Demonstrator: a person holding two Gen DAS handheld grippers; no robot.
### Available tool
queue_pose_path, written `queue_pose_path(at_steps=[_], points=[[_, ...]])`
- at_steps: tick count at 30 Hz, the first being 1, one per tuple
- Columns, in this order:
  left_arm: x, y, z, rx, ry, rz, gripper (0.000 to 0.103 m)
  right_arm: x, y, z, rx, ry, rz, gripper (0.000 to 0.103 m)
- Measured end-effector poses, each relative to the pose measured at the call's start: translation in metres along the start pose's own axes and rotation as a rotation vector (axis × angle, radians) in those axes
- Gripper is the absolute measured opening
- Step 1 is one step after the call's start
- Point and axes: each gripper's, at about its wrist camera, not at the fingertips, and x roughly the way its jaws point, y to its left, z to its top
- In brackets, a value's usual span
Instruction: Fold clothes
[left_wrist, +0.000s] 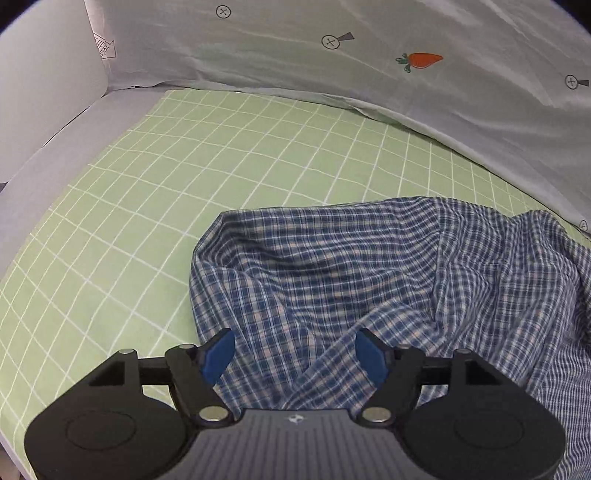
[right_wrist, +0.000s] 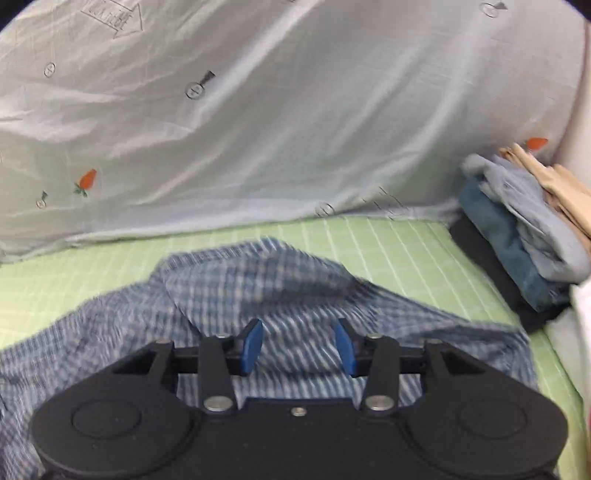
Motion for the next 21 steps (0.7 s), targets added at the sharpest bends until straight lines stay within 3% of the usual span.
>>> queue_pose_path(at_steps=[5,8,12,15,17,21], points=[[0.041,0.006,0.020,-0.047,0.044,0.080,0.073,0.079,0.046,0.042,-0.009,-0.021,0.196,0.041],[0.056,0.011,0.021,-0.065,0.067,0.134,0.073,0.131,0.057,0.034,-0.017,0.108,0.150,0.032],[0.062,0.025,0.018,-0.093,0.067,0.159,0.081,0.158,0.042,0.011,0.012,0.211,0.047,0.035],[0.063,0.037,0.019,-0.133,0.065,0.167,0.084,0.161,0.030,-0.001,0.040,0.229,0.043,0.040],[0.064,0.044,0.020,-0.143,0.065,0.189,0.088,0.162,0.037,-0.003,-0.003,0.215,0.020,0.057],[0.064,0.051,0.022,-0.127,0.053,0.223,0.091,0.167,0.051,-0.005,-0.052,0.200,-0.043,0.069]])
